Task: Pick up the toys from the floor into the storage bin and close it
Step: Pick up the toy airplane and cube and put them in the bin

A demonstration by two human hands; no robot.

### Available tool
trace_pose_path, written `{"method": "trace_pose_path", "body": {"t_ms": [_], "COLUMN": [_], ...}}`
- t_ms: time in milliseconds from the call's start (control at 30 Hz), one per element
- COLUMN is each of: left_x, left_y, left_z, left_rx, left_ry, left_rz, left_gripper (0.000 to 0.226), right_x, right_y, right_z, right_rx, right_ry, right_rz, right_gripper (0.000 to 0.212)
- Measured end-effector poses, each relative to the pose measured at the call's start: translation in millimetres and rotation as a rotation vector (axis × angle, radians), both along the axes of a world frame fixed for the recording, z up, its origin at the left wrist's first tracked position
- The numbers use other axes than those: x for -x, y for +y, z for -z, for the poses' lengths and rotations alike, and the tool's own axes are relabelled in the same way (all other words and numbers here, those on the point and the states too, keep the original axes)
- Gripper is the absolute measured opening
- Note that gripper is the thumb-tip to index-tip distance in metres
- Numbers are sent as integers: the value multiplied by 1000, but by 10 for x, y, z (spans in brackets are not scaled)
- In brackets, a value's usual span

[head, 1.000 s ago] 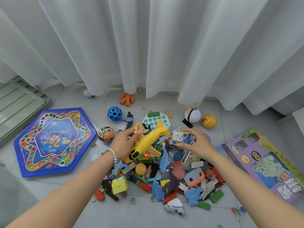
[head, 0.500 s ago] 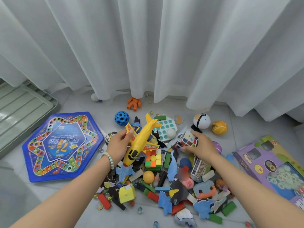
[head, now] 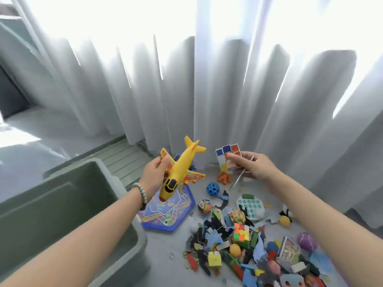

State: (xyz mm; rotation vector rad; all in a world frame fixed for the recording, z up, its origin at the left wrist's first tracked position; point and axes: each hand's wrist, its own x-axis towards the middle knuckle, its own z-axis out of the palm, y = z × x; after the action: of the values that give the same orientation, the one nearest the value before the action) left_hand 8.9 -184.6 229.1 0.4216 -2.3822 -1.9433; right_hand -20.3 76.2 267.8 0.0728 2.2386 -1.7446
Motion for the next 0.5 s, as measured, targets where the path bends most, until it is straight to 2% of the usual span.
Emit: {"method": "trace_pose_path", "body": {"t_ms": [133,233,367,500], "left_x": [-676,-1183,-1740,-2061], "left_y": [-996,-1795,-2581,-2868], "left_z": [-305,-251,151,842], "left_rx": [112,157,92,-124], "left_ry": [-19,-83,-220,-360], "left_rz": [-137,-281,-451,-580], "left_gripper": [40,47,34,32], "right_x": [-365,-642,-928,-1092], "right_y": [-1142,-2040,-3030,-3486], "right_z": [-389,-373,85,864], "right_rx": [83,70,-57,-215], "right_ry": [-12,-54,-146,-292], "right_rz": [-173,-316,-455,-435], "right_gripper": [32,31,39,26]}}
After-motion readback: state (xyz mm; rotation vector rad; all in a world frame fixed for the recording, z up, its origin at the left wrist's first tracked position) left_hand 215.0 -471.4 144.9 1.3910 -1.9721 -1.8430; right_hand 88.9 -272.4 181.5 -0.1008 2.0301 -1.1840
